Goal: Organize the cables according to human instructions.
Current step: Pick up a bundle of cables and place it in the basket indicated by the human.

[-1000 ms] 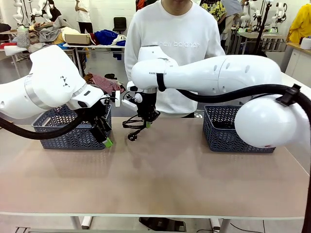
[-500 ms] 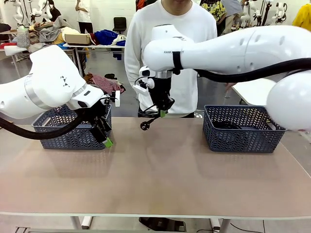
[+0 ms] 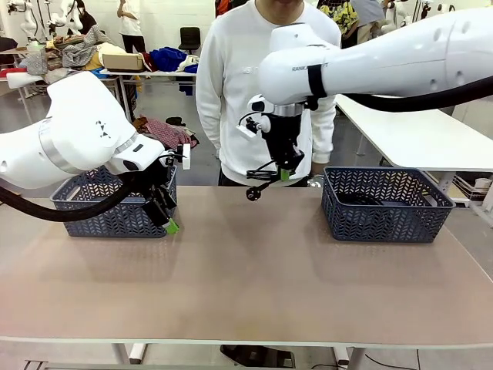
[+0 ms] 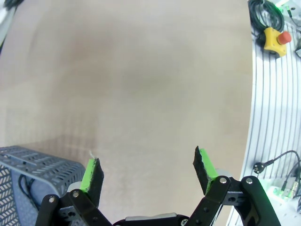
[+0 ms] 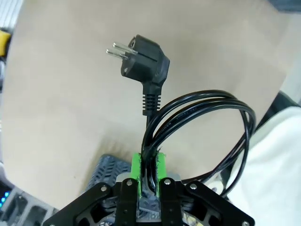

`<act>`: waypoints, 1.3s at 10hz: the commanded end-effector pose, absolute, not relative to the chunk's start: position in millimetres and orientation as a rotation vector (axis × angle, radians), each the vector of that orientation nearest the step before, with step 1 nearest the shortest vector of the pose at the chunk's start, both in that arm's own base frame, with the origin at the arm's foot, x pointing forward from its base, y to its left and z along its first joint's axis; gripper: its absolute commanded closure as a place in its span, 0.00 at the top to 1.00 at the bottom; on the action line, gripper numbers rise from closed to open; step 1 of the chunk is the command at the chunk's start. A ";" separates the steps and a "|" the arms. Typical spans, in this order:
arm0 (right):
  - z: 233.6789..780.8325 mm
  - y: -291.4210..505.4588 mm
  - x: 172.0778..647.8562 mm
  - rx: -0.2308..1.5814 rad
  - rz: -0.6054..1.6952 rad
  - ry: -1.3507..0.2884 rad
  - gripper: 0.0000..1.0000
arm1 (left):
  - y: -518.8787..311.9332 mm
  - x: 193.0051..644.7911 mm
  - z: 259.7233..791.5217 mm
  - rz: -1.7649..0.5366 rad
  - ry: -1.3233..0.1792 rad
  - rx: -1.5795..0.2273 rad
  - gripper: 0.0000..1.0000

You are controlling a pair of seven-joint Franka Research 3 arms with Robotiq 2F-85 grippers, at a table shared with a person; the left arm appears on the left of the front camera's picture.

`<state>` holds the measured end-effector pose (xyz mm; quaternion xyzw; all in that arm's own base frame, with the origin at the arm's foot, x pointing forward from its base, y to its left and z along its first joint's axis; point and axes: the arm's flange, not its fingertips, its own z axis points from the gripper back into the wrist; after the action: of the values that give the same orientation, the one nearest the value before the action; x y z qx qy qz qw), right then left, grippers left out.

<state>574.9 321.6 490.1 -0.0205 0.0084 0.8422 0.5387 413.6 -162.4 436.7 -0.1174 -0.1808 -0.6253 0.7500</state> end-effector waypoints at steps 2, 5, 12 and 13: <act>500.3 285.2 556.3 -0.086 1.873 -0.036 0.00 | -160.7 412.7 437.0 -1.352 -0.406 -0.261 1.00; 526.6 244.4 560.8 -0.096 1.755 -0.028 0.00 | -160.7 412.7 437.0 -1.352 -0.406 -0.261 1.00; 530.9 162.5 537.6 -0.077 1.555 -0.047 0.00 | -160.7 412.7 437.0 -1.352 -0.406 -0.261 1.00; 532.8 150.0 536.5 -0.083 1.523 -0.055 0.00 | -160.7 412.7 437.0 -1.352 -0.406 -0.261 1.00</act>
<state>548.6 158.4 532.3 -0.0299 -0.0041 0.7095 0.7040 413.5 -162.4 436.7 -0.1174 -0.1808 -0.6253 0.7500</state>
